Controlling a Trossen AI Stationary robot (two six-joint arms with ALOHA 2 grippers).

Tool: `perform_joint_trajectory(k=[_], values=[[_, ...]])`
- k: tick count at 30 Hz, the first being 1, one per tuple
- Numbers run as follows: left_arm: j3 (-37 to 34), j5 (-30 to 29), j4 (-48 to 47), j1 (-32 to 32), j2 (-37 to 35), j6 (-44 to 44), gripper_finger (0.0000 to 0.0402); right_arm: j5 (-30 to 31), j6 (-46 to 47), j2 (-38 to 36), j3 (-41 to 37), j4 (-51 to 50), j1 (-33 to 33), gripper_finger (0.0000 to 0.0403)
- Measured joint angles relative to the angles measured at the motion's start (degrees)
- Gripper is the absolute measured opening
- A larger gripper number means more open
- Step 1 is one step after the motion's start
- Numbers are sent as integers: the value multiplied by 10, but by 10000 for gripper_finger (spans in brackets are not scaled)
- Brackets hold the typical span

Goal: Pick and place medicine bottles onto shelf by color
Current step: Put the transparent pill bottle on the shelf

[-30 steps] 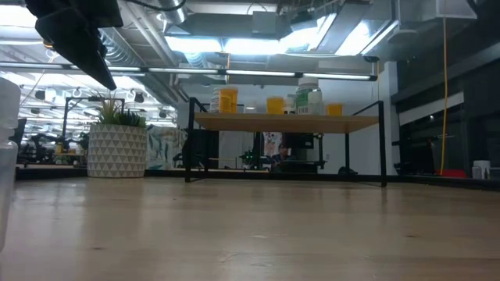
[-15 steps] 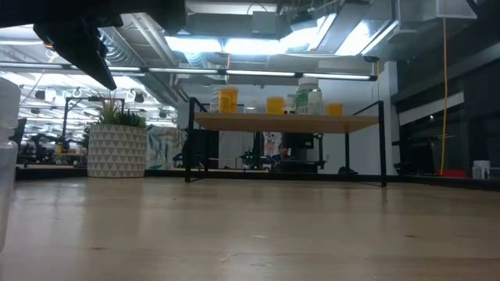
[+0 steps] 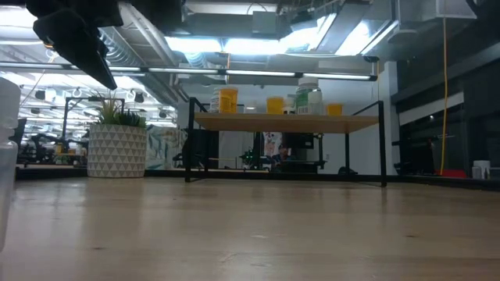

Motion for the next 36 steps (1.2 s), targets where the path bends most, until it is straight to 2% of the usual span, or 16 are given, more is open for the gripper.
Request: perform_joint_trajectory(k=[5, 15, 20, 26, 36], values=[[0, 0, 0, 0, 0, 0, 98, -17, 42, 0, -1, -41, -6, 233], [0, 0, 0, 0, 0, 0, 98, -8, -14, 0, -1, -50, -7, 291], [0, 0, 0, 0, 0, 0, 98, 38, -67, 4, -1, -43, -6, 290], [0, 0, 0, 0, 0, 0, 98, -2, -68, 30, -1, -19, -6, 282], [0, 0, 0, 0, 0, 0, 98, 10, -67, 35, 0, -24, -4, 281]])
